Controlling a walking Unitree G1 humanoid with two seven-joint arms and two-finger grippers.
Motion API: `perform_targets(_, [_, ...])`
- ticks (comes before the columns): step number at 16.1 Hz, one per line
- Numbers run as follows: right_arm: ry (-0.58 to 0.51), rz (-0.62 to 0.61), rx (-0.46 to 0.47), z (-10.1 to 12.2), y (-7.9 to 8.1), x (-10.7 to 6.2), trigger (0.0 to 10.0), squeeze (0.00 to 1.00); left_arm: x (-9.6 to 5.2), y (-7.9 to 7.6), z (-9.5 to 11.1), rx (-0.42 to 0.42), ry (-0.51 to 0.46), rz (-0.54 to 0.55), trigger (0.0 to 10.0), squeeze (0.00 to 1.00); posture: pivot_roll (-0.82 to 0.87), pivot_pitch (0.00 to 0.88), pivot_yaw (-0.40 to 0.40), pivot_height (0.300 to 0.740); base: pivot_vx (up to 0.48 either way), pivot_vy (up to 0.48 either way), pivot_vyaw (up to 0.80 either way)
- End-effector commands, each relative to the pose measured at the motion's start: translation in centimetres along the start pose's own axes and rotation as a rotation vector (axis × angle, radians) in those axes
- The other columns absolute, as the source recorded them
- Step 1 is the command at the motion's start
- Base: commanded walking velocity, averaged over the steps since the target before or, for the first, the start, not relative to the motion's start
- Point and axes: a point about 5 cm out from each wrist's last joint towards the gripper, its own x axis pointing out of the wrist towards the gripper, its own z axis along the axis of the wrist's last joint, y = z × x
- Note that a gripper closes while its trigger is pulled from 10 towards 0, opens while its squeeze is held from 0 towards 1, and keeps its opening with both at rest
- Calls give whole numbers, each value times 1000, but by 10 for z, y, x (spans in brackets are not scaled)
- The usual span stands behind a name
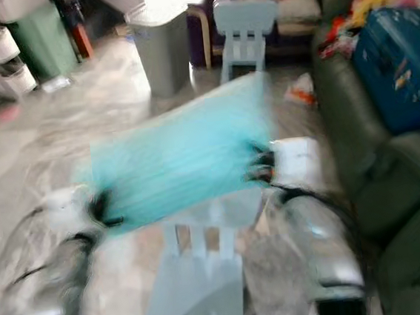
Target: Move the pillow to the sofa
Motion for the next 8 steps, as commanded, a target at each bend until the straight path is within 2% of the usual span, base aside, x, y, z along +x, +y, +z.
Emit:
perform_targets(1, [-45, 41, 18, 11, 15, 7, 10000, 0, -7, 17, 6, 19, -16, 36, 10000, 0, -104, 0, 12, 740, 0, 0, 0])
perform_targets(2, [-45, 42, 18, 11, 16, 7, 10000, 0, -7, 16, 7, 43, -28, 26, 10000, 0, -104, 0, 12, 740, 0, 0, 0])
perform_targets(4, [-42, 42, 22, 11, 16, 7, 10000, 0, -7, 16, 8, 41, -33, 43, 10000, 0, -105, 0, 11, 740, 0, 0, 0])
perform_targets(6, [-27, 32, 25, 11, 16, 7, 10000, 0, -5, 13, 9, -37, -26, 18, 10000, 0, -109, 0, 9, 740, 0, 0, 0])
perform_targets(8, [-8, 25, 24, 8, 15, 6, 10000, 0, -4, 11, 11, -3, -20, 40, 10000, 0, -112, 0, 7, 740, 0, 0, 0])
